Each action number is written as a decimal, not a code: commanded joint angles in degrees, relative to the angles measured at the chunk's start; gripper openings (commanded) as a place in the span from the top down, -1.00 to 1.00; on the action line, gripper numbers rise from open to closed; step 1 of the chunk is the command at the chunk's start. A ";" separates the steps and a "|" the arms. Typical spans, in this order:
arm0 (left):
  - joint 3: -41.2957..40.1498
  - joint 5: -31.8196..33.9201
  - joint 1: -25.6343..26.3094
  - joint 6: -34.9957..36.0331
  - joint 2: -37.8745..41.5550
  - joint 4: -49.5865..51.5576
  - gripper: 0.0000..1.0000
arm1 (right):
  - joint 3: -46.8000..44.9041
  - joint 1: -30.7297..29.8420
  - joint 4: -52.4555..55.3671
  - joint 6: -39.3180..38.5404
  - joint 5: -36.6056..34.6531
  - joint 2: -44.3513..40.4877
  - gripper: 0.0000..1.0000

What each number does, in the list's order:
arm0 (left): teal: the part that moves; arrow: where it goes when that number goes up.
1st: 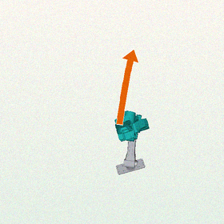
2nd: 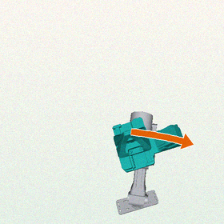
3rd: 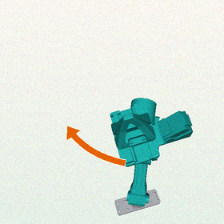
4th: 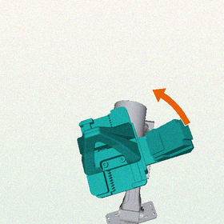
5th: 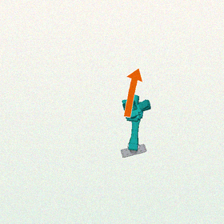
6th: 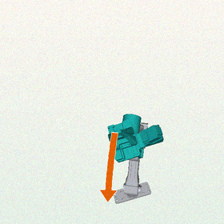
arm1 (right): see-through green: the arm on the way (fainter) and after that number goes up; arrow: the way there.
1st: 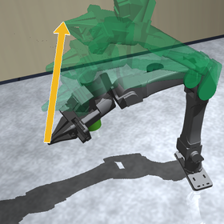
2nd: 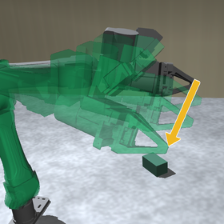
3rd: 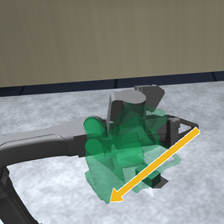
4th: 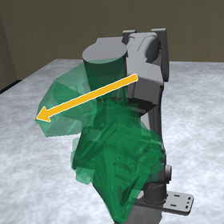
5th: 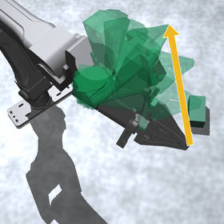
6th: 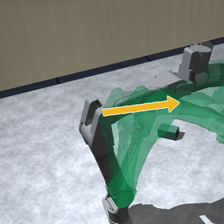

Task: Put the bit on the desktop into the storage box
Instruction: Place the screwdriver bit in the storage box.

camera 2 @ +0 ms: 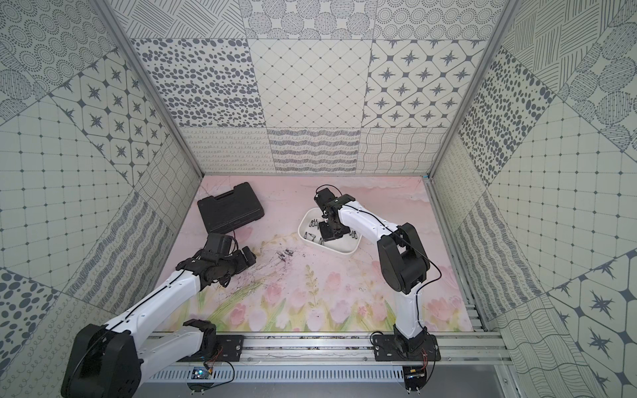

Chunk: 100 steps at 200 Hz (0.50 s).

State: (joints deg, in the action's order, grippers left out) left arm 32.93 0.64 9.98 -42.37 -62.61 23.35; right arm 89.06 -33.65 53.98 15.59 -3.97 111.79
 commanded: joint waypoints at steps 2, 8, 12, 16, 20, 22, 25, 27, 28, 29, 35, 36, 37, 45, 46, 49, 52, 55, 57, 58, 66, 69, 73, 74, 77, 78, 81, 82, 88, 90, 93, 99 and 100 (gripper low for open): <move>0.47 0.01 -0.28 -0.17 -0.02 -1.31 -0.99 | -1.40 0.77 -3.41 -0.47 0.72 0.20 1.00; 0.52 0.05 -0.25 -0.19 -0.04 -1.34 -0.99 | -1.74 0.86 -3.65 -0.43 0.64 0.42 1.00; 0.47 0.02 -0.26 -0.21 -0.03 -1.34 -0.98 | -1.90 0.91 -3.70 -0.47 0.61 0.60 1.00; 0.48 0.04 -0.24 -0.18 -0.01 -1.31 -0.98 | -2.01 0.96 -3.83 -0.48 0.63 0.70 1.00; 0.50 0.06 -0.31 -0.18 0.07 -1.35 -0.99 | -2.20 0.95 -3.94 -0.48 0.63 0.88 1.00; 0.48 0.04 -0.22 -0.19 0.04 -1.31 -0.99 | -2.28 1.04 -4.00 -0.48 0.63 0.93 1.00; 0.49 0.02 -0.29 -0.17 0.02 -1.32 -0.99 | -2.45 1.09 -4.18 -0.46 0.63 1.05 1.00; 0.48 0.05 -0.30 -0.17 0.05 -1.30 -0.99 | -2.52 1.05 -4.26 -0.47 0.63 1.13 1.00; 0.47 0.05 -0.31 -0.17 0.08 -1.30 -0.99 | -2.55 1.05 -4.29 -0.47 0.63 1.14 1.00; 0.52 0.06 -0.31 -0.17 0.01 -1.30 -0.99 | -2.56 1.04 -4.30 -0.48 0.63 1.15 1.00; 0.41 0.06 -0.29 -0.22 -0.01 -1.41 -0.99 | -2.72 1.13 -4.48 -0.48 0.70 1.44 1.00; 0.44 0.06 -0.30 -0.19 0.01 -1.40 -0.98 | -2.78 1.17 -4.53 -0.48 0.71 1.47 1.00; 0.41 0.06 -0.26 -0.18 -0.02 -1.39 -0.99 | -2.81 1.15 -4.56 -0.48 0.71 1.53 1.00; 0.38 0.06 -0.30 -0.24 -0.10 -1.43 -0.99 | -3.04 1.17 -4.76 -0.48 0.72 1.82 1.00; 0.38 0.06 -0.30 -0.20 -0.12 -1.45 -0.98 | -3.07 1.20 -4.80 -0.43 0.76 1.84 1.00; 0.37 0.09 -0.31 -0.20 -0.20 -1.45 -0.99 | -3.10 1.21 -4.88 -0.43 0.80 2.01 1.00; 0.36 0.06 -0.31 -0.17 -0.23 -1.40 -0.98 | -3.18 1.22 -4.93 -0.41 0.85 2.14 1.00; 0.37 0.08 -0.35 -0.18 -0.34 -1.38 -0.98 | -3.26 1.26 -5.05 -0.39 0.89 2.29 1.00; 0.38 0.06 -0.32 -0.17 -0.30 -1.38 -0.98 | -3.34 1.23 -5.16 -0.39 0.91 2.29 1.00; 0.38 0.06 -0.32 -0.17 -0.36 -1.43 -0.99 | -3.35 1.22 -5.18 -0.39 0.90 2.34 1.00; 0.41 0.05 -0.31 -0.17 -0.40 -1.47 -0.99 | -3.61 1.23 -5.56 -0.21 1.04 2.60 1.00; 0.40 0.06 -0.31 -0.17 -0.48 -1.50 -0.99 | -3.69 1.22 -5.62 -0.21 1.02 2.71 1.00; 0.38 -0.10 -0.31 -0.20 -0.50 -1.55 -0.99 | -3.78 1.22 -5.70 -0.19 1.04 2.81 1.00; 0.38 -0.11 -0.31 -0.18 -0.50 -1.56 -0.99 | -3.79 1.22 -5.71 -0.20 1.05 2.90 1.00; 0.39 -0.05 -0.31 -0.23 -0.43 -1.54 -0.99 | -3.87 1.22 -5.89 -0.15 1.07 2.91 1.00; 0.39 -0.04 -0.31 -0.20 -0.46 -1.55 -0.99 | -3.88 1.22 -5.89 -0.14 1.07 2.95 1.00; 0.38 -0.07 -0.31 -0.19 -0.45 -1.58 -0.99 | -3.95 1.29 -5.94 -0.13 1.07 3.05 1.00; 0.38 -0.10 -0.31 -0.18 -0.47 -1.57 -0.99 | -3.97 1.30 -5.97 -0.13 1.07 3.07 1.00; 0.39 -0.10 -0.31 -0.24 -0.50 -1.61 -0.99 | -4.13 1.30 -6.18 -0.04 1.07 3.16 1.00; 0.38 -0.11 -0.31 -0.25 -0.50 -1.61 -0.99 | -4.13 1.30 -6.17 -0.04 1.07 3.21 1.00; 0.38 -0.18 -0.30 -0.25 -0.45 -1.62 -0.99 | -4.26 1.31 -6.21 -0.03 1.07 3.27 1.00; 0.38 -0.16 -0.31 -0.27 -0.50 -1.58 -0.98 | -4.28 1.31 -6.25 -0.03 1.07 3.35 1.00; 0.38 -0.18 -0.31 -0.27 -0.45 -1.57 -0.99 | -4.30 1.31 -6.25 -0.04 1.07 3.35 1.00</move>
State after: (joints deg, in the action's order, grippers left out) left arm 32.93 0.62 9.98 -42.39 -62.85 23.35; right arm 85.49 -32.49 49.58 15.64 -3.20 114.19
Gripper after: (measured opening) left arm 0.993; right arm 0.065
